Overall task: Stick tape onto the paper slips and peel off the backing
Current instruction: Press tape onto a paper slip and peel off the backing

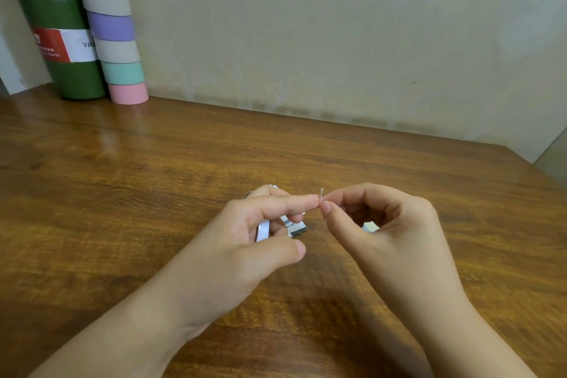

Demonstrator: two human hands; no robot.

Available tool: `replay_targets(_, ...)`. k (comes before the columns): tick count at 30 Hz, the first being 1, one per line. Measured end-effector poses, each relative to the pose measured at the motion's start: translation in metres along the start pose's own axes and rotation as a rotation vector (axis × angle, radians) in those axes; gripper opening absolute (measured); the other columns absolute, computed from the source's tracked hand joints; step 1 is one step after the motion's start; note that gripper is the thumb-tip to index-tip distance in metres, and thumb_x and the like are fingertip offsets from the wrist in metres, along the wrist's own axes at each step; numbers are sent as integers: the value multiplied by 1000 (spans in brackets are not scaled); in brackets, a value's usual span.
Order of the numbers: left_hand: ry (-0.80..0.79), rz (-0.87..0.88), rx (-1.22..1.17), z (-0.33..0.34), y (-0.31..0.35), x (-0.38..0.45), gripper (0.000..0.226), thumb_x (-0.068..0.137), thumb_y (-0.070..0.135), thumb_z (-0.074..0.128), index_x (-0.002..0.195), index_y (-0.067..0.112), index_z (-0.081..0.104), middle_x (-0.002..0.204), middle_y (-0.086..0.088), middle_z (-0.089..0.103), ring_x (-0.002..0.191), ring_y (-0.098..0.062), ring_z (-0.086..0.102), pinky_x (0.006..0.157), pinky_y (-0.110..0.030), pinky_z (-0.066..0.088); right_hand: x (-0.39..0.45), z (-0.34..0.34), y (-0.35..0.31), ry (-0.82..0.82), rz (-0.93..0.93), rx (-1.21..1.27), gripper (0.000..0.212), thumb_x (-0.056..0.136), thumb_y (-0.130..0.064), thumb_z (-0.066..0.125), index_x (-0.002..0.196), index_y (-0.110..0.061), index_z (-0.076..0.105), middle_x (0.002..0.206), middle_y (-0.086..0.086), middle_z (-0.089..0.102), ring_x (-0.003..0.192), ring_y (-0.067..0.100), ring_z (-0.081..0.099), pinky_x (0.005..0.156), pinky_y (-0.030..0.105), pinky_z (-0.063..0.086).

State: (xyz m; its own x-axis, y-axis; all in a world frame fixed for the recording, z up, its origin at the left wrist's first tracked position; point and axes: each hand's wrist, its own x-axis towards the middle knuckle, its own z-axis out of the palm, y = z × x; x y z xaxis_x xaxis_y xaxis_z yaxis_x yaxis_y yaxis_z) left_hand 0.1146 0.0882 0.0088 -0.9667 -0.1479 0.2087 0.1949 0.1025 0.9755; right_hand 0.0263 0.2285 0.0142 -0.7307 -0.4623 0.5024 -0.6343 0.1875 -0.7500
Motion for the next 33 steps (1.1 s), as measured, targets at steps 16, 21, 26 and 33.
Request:
replay_targets(16, -55, -23, -73, -6, 0, 1, 50, 57, 34, 61, 105, 32, 72, 87, 12, 50, 63, -18, 32, 61, -35, 25, 1, -2, -5, -19, 85, 110, 13, 77, -19, 66, 64, -22, 70, 54, -15, 61, 53, 0, 53, 53, 9, 39)
replay_targets(21, -61, 0, -137, -8, -2, 2, 49, 57, 29, 61, 105, 25, 74, 89, 7, 53, 66, -21, 30, 55, -24, 35, 4, -5, -8, -62, 208, 320, 15, 80, -15, 64, 67, -15, 72, 57, -4, 65, 52, -2, 55, 53, 10, 43)
replay_targets(26, -77, 22, -65, -7, -2, 0, 50, 59, 33, 60, 107, 32, 72, 86, 15, 52, 62, -9, 40, 59, -22, 34, 2, -2, -4, -28, 104, 209, 10, 75, -19, 70, 65, -18, 71, 56, -7, 63, 51, 1, 50, 52, 11, 39)
replay_targets(33, -72, 41, 97, -4, -3, -1, 57, 58, 39, 59, 114, 42, 66, 90, 16, 49, 69, -4, 43, 67, -6, 38, -1, 2, 6, 135, -235, -230, 2, 73, -20, 71, 74, -20, 72, 63, -12, 65, 62, 9, 56, 57, 17, 44)
